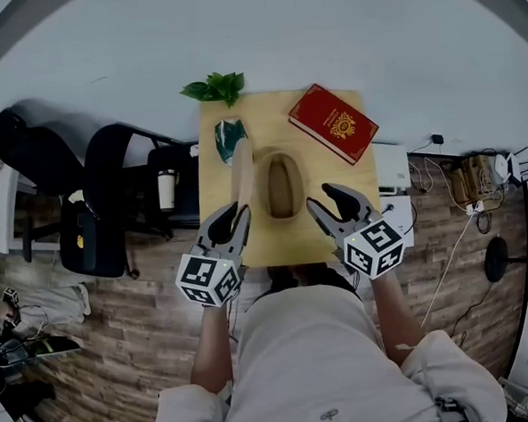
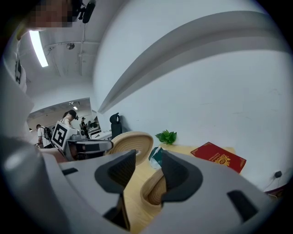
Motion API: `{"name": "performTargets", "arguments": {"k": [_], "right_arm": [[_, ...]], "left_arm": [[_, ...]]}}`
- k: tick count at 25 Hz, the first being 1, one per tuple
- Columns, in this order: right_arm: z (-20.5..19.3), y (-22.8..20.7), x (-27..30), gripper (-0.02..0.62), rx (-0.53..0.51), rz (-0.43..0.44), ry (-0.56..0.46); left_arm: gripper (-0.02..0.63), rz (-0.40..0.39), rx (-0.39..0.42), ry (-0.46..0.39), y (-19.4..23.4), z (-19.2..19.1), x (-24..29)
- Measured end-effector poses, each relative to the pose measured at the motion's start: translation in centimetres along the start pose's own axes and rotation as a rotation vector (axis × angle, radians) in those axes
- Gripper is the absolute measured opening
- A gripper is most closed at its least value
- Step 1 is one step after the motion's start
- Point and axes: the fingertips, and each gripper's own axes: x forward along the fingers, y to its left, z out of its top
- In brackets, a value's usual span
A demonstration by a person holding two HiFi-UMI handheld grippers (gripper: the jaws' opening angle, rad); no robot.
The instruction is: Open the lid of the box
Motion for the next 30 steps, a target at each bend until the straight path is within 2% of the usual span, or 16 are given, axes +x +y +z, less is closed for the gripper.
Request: {"name": "performTargets", "arguments": {"k": [8,13,16,21,30], "right_arm": [[0.7,-0.4,-0.7,0.152,-0.007,-0.019,-0.023],[1.2,-0.4,-1.2,0.132,-0.069,-0.073,-0.021],[1.4,-0.5,-1.4,0.11,-0.054,-0.08,-0.033],[1.3,-0.7,-1.7,0.081,-0.046,-0.09,-0.035],[0.7,-1.0,-2.3,0.054,-0.051,-0.112,-0.036]], "left_arm": [[0.063,-0.022,-0.061,-0.106,-0.3,2.3,-1.0],[0.063,-0.046,-0.069,-0.154,-0.8,3.2,-1.6],[0.063,-0.06,-0.077,-0.175,-1.2,3.5,-1.7],[0.063,-0.072,-0.069,-0.188,-1.5,3.6,-2.0],[0.063,-0.077,-0.1,-0.19,-1.6,3.1,-2.1]]}}
